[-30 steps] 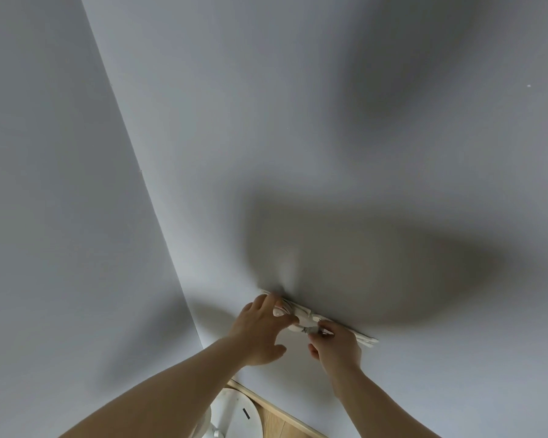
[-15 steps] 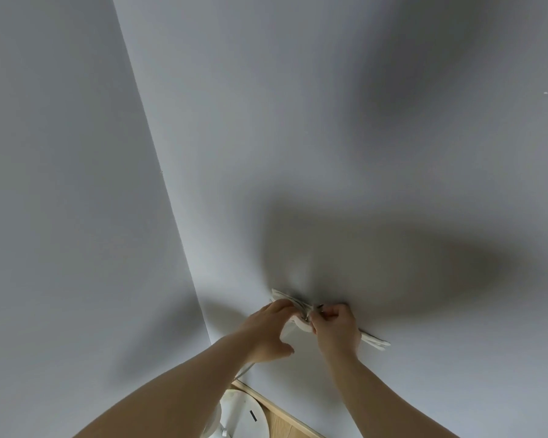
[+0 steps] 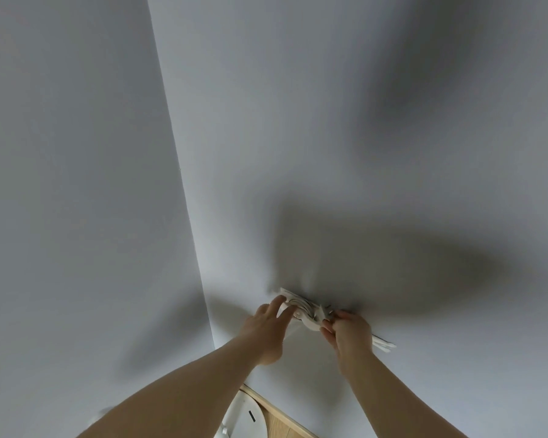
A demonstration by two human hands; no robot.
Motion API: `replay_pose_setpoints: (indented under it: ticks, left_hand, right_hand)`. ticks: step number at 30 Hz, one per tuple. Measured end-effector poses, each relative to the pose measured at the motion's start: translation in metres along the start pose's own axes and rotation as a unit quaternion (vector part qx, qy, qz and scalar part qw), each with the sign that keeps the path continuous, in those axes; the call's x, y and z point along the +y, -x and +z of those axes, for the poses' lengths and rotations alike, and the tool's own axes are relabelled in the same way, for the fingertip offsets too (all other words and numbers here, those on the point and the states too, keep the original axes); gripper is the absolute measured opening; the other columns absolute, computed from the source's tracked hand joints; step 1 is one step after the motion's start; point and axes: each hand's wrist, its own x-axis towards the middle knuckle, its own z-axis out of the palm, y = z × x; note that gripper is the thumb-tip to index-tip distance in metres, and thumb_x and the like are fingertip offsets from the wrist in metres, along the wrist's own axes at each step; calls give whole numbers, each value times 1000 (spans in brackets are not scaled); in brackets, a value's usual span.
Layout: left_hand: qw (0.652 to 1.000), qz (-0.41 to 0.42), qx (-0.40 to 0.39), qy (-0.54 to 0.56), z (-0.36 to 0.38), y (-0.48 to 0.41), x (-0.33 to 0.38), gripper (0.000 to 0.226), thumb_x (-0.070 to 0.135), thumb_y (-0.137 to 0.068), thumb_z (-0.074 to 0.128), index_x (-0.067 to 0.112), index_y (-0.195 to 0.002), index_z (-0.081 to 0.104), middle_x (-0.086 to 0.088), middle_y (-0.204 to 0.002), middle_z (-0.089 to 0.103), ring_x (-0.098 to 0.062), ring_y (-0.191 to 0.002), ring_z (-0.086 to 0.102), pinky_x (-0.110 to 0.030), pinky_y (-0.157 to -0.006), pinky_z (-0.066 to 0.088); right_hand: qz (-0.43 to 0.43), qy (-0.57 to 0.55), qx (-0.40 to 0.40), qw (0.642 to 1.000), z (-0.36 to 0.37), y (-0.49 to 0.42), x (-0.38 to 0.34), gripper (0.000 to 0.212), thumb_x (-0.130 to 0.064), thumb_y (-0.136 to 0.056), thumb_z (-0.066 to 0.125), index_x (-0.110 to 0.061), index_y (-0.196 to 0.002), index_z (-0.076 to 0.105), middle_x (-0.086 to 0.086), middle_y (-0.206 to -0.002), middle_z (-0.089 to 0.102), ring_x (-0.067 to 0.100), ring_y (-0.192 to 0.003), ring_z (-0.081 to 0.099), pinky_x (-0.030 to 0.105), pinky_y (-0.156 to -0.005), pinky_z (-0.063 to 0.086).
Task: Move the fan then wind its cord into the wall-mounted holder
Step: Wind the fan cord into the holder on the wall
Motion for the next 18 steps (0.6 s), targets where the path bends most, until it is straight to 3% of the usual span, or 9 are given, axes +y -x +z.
replay_pose_setpoints:
  ticks: [4,7,8,12,15,18]
  left_hand:
    - [1000,-8,-7,8,-3,3,-2,72,8,-89,48,26,-150,15,1,-159,2,-29,-139,29,-37,-101,47]
    - [999,-20,-33,18,-6,7,-6,67,11,-89,47,23,-149,19,0,-159,3,-28,-137,32,-36,-98,47]
    - [999,-23,-38,21,-6,8,-7,66,12,-90,46,23,-149,20,0,-158,4,-28,-137,33,-36,-98,46]
    - [997,-32,-60,38,-7,13,-9,63,18,-91,49,21,-148,24,-2,-158,7,-29,-138,33,-38,-105,43]
    - [996,-50,-54,58,-9,14,-6,60,20,-91,48,19,-148,27,-2,-157,12,-28,-137,34,-37,-106,41]
    - [993,-78,-34,80,-7,19,2,57,21,-92,49,19,-146,30,-2,-154,18,-27,-133,39,-35,-102,42]
  right_hand:
    - [6,-50,-10,999,0,6,5,37,14,-91,31,9,-121,51,15,-85,59,20,-75,61,30,-75,57]
    - [21,-44,-33,998,-2,11,2,36,3,-96,39,-2,-130,49,14,-118,61,26,-118,58,36,-97,46]
    - [17,-36,-37,999,-4,12,2,36,-1,-96,42,-6,-130,50,11,-126,59,25,-124,54,36,-100,42]
    - [23,-38,-49,998,-5,17,3,25,-5,-97,38,-13,-114,53,9,-120,56,25,-129,48,39,-107,36]
    - [20,-53,-45,997,-3,18,1,34,0,-96,31,-7,-122,52,13,-116,54,26,-129,49,38,-107,37]
    - [22,-5,-45,999,-1,18,-1,31,5,-95,25,-6,-107,52,19,-132,55,28,-123,54,37,-99,42]
